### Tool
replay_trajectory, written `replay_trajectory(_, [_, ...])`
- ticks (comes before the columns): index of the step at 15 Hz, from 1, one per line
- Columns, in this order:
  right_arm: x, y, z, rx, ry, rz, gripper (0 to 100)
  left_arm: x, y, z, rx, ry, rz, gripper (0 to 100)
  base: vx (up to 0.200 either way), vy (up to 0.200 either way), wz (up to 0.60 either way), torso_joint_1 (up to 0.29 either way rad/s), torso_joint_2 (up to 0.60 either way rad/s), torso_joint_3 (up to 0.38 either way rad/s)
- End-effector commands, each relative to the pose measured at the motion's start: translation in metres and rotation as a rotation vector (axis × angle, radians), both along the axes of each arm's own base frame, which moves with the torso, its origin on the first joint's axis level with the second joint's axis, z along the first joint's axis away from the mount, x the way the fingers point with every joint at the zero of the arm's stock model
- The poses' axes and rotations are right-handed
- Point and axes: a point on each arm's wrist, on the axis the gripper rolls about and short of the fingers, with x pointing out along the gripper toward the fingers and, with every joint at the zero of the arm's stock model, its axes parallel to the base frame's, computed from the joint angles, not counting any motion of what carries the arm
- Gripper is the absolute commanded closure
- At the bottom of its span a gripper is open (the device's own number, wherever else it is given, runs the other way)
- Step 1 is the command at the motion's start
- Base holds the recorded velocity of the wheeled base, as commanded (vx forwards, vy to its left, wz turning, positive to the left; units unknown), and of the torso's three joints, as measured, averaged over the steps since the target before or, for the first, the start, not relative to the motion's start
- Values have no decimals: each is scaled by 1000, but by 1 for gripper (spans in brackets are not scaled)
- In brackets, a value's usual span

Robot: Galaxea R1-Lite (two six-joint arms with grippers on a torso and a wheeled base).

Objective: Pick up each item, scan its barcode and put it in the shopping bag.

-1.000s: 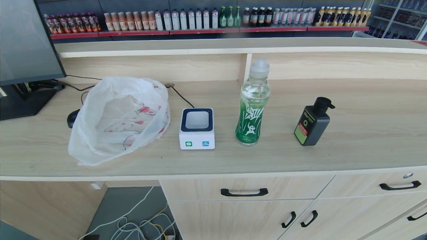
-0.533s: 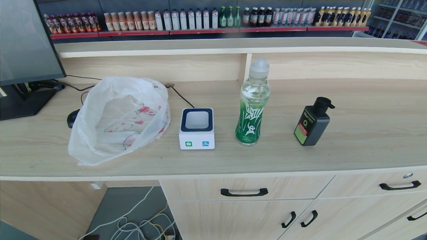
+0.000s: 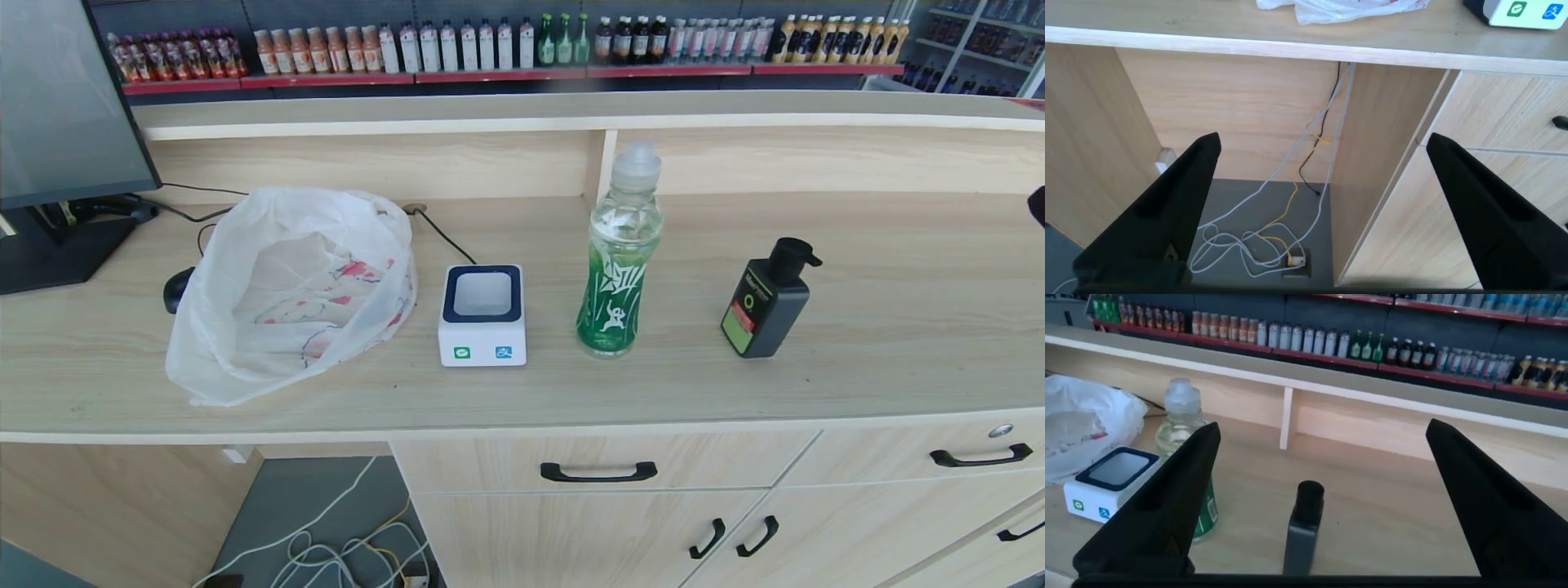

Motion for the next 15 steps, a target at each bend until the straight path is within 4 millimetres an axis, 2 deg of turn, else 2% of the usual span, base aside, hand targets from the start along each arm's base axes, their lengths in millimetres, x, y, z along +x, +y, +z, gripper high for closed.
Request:
replay_trajectory(1, [36, 23, -2, 9, 50, 28, 0, 0, 0, 0, 0, -1, 0, 0, 0, 0, 0, 0, 0, 0])
replay_trajectory(4, [43, 62, 2, 55, 68, 63, 0, 0, 0, 0, 0, -1, 0, 0, 0, 0, 0, 0, 0, 0])
replay_trajectory(7, [60, 74, 1, 48, 89, 54, 0, 0, 0, 0, 0, -1, 0, 0, 0, 0, 0, 0, 0, 0])
replay_trajectory(8, [70, 80, -10, 32, 117, 51, 0, 0, 0, 0, 0, -1, 0, 0, 0, 0, 0, 0, 0, 0])
replay_trajectory(13, [92, 94, -31, 5, 179, 45, 0, 0, 0, 0, 0, 1, 0, 0, 0, 0, 0, 0, 0, 0])
replay_trajectory(15, [105, 105, -46, -19, 231, 55, 0, 0, 0, 0, 0, -1, 0, 0, 0, 0, 0, 0, 0, 0])
